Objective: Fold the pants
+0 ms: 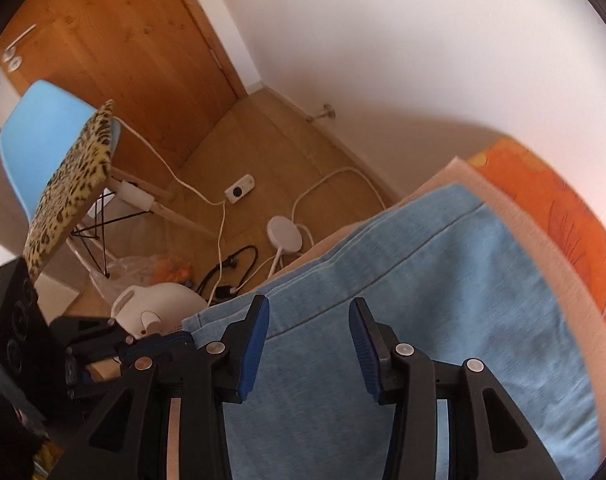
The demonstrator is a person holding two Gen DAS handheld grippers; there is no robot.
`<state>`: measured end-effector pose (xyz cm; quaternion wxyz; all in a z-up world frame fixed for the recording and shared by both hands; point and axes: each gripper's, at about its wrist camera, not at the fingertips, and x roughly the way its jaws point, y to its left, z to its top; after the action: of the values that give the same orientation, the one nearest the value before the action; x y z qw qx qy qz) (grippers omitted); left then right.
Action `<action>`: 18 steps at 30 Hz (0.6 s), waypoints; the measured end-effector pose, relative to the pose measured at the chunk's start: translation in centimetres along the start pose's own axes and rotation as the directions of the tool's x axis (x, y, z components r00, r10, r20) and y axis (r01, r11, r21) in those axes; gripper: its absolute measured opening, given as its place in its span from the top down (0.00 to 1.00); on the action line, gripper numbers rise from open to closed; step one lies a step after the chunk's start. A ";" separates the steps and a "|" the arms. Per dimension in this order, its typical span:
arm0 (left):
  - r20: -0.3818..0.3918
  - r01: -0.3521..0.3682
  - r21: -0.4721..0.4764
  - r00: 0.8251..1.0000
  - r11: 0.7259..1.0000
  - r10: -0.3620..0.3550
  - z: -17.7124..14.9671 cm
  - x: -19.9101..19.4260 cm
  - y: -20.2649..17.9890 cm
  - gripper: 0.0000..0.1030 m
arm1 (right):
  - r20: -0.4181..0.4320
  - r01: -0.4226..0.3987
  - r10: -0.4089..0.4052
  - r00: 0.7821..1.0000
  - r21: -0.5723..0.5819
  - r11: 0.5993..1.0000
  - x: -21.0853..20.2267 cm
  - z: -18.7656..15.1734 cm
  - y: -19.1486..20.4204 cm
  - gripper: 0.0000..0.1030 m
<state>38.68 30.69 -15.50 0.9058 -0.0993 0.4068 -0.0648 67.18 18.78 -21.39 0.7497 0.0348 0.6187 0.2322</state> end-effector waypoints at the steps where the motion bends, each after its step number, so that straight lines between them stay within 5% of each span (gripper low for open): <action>1: -0.002 0.001 0.002 1.000 1.000 -0.001 -0.1 -0.1 0.0 1.00 | -0.019 0.000 0.000 1.000 0.020 1.000 0.5 0.1 0.5 0.57; 6: 0.004 0.003 -0.045 1.000 0.999 -0.003 -0.5 -1.2 1.3 1.00 | -0.140 0.054 -0.049 0.989 0.039 0.998 3.3 0.5 4.3 0.56; 18: 0.015 -0.013 -0.148 1.000 0.989 0.015 -1.9 -3.3 5.3 1.00 | -0.188 0.143 -0.172 0.967 -0.157 0.977 4.5 -1.5 9.6 0.64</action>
<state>35.28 36.30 -15.58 0.8995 -0.1639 0.4041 -0.0272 63.46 28.71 -22.59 0.7004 -0.0917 0.6735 0.2177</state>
